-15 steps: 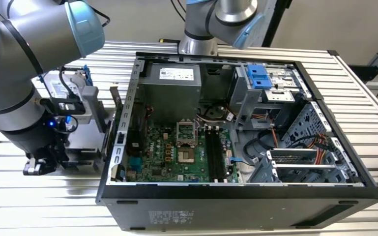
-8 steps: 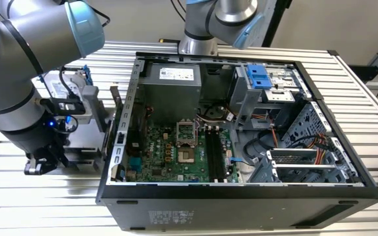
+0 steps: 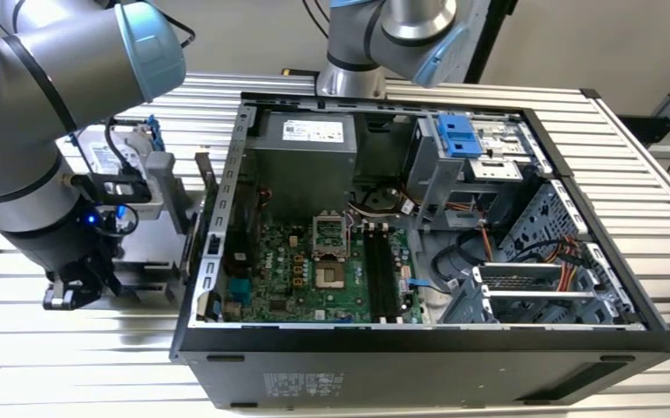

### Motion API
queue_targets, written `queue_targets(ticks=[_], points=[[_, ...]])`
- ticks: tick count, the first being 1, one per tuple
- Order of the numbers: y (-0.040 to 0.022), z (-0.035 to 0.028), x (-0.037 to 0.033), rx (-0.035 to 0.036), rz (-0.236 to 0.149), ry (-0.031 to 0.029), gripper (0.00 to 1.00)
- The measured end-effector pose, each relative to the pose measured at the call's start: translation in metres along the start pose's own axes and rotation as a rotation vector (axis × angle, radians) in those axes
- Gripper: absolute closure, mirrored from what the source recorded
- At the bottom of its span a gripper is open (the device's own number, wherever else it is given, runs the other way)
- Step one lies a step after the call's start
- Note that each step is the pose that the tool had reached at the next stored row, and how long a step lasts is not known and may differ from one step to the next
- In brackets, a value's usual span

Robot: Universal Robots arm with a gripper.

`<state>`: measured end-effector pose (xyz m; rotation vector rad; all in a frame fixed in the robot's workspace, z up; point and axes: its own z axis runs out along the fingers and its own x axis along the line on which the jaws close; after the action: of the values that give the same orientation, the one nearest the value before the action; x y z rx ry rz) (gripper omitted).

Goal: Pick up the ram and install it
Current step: 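Pick up the ram and move it above insertion slot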

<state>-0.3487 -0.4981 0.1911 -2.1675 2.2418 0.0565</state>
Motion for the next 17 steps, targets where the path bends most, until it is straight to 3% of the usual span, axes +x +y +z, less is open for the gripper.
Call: queue_targets(ticks=[6, 17], points=[[0.0000, -0.0006, -0.0001, 0.0003, 0.000, -0.0003, 1.00], [0.0001, -0.0126, -0.0005, 0.0002, 0.000, -0.0001, 1.00]])
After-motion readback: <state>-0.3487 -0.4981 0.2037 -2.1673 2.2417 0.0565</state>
